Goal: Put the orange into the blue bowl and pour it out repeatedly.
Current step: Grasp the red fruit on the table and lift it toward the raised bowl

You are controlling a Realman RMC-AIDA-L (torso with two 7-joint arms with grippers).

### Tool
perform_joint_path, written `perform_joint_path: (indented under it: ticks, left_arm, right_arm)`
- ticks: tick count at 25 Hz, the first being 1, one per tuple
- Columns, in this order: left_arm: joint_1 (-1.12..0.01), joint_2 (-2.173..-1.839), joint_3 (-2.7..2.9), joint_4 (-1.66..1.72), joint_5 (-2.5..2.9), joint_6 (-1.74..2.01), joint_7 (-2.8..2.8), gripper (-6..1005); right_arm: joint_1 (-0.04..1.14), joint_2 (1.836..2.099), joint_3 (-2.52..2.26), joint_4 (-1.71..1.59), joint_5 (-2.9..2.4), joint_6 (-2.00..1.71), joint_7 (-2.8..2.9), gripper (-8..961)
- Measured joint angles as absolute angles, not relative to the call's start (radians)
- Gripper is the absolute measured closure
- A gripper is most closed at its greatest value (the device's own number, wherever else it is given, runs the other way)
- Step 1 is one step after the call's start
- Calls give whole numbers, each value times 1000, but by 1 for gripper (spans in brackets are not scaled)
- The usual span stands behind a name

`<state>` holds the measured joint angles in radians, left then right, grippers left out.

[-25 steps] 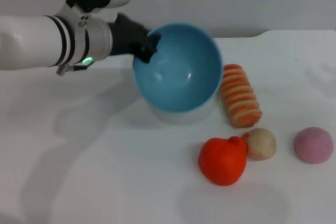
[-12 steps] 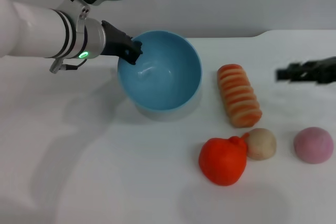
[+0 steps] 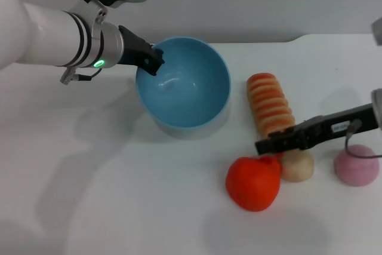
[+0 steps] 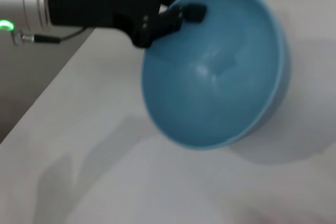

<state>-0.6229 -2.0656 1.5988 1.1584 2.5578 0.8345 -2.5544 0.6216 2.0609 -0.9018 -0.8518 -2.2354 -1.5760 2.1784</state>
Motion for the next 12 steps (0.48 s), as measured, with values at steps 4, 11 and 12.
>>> perform_joint_path:
  ticks: [4, 11, 12]
  left_arm:
    - [-624, -2066, 1600, 1158, 2558, 834, -2555, 1001]
    - [-626, -2067, 1600, 1158, 2557, 834, -2555, 1001]
    - [-626, -2067, 1601, 1158, 2557, 834, -2555, 1001]
  right_arm:
    - [637, 2064, -969, -792, -2237, -1529, 2177, 388]
    - [653, 2067, -1045, -730, -2235, -1471, 2176, 387]
    - [651, 2067, -1045, -731, -2235, -1470, 2176, 401]
